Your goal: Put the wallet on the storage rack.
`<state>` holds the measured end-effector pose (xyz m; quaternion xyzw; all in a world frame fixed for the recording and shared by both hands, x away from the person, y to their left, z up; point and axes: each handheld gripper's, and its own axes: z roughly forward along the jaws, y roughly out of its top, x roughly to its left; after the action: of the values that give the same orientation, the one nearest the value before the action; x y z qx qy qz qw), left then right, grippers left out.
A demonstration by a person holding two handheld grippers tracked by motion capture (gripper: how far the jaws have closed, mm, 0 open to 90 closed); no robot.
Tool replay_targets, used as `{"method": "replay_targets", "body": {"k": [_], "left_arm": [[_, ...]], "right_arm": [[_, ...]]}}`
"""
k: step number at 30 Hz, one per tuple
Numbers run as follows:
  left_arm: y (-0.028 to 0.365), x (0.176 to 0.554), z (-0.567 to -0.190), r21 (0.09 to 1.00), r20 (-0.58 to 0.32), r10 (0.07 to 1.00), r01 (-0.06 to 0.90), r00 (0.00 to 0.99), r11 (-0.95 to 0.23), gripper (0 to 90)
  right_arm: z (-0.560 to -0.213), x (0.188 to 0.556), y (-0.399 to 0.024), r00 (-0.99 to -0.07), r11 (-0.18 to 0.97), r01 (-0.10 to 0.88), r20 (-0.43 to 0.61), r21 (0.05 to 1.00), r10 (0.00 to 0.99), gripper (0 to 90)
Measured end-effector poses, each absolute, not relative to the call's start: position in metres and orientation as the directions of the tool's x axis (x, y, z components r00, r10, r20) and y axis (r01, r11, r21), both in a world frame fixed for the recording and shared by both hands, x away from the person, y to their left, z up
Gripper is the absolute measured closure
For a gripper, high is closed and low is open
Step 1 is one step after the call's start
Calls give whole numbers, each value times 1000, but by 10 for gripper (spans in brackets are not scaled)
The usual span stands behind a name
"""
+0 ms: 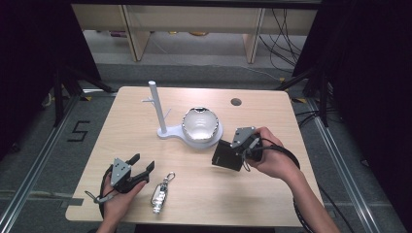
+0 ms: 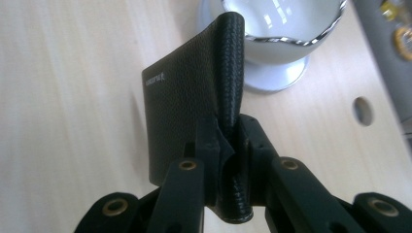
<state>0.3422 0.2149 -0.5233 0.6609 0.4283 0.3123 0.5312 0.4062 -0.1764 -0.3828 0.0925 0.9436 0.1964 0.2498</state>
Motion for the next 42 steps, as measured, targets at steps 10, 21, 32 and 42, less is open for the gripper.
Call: {"method": "replay_targets", "body": {"k": [10,21,32,42], "left_arm": [[215,342,-523,969,-45,897,237,440,-68,345],[215,342,-523,969,-46,897,238,439,-66,346],[215,342,-523,969,-46,897,238,439,-67,346],[215,342,-523,969,-46,897,238,439,-67,346]], "right_arm": [[-376,408,-171,-821,885,57,-483,462,305,812],[-368,410,-165,-808,884,20,-513,467,289,812],[-361,415,-160,-793,868,10,-525,497,310,812],[-353,420,-153,-784,861,-16,-541,508,305,812]]}}
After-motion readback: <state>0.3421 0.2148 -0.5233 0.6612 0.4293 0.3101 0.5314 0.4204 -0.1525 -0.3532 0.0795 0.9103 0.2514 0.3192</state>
